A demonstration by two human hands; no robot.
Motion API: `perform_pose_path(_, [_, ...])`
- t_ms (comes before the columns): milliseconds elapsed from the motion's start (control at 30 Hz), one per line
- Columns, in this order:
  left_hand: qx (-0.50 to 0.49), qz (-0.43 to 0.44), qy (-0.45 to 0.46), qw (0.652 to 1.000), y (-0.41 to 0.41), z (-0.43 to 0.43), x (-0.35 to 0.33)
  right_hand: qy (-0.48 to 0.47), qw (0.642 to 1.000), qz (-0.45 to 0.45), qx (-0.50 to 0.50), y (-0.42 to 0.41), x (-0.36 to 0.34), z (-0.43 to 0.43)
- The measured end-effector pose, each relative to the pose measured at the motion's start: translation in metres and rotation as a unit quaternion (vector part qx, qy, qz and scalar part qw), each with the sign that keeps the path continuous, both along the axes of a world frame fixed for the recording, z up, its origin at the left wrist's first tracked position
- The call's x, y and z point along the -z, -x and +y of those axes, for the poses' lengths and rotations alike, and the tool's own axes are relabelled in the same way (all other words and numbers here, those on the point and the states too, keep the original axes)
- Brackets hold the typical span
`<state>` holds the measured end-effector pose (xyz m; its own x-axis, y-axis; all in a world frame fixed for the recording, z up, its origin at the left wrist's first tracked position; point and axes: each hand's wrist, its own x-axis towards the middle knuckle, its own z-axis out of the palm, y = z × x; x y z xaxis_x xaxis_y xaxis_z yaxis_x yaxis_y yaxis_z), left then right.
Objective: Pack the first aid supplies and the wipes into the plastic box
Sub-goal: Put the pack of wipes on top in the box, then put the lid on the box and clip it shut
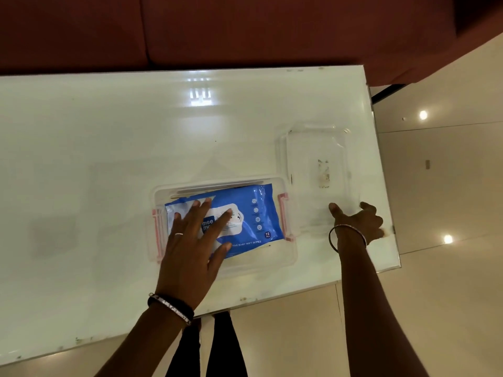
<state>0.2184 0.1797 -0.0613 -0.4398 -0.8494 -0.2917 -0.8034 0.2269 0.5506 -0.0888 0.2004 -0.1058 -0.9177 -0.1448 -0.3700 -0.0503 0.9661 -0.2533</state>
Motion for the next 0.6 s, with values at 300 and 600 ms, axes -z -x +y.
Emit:
perform_pose_path(300, [0.237,-0.098,0.07,0.964,0.046,-0.002,0.02,0.002,0.995,-0.101,0.015,0.027,0.002,-0.004])
perform_pose_path(600, [0.274,-0.106,0.03,0.955,0.055,-0.001,0.033,0.092,0.992,-0.078,0.029,0.013,0.009,0.009])
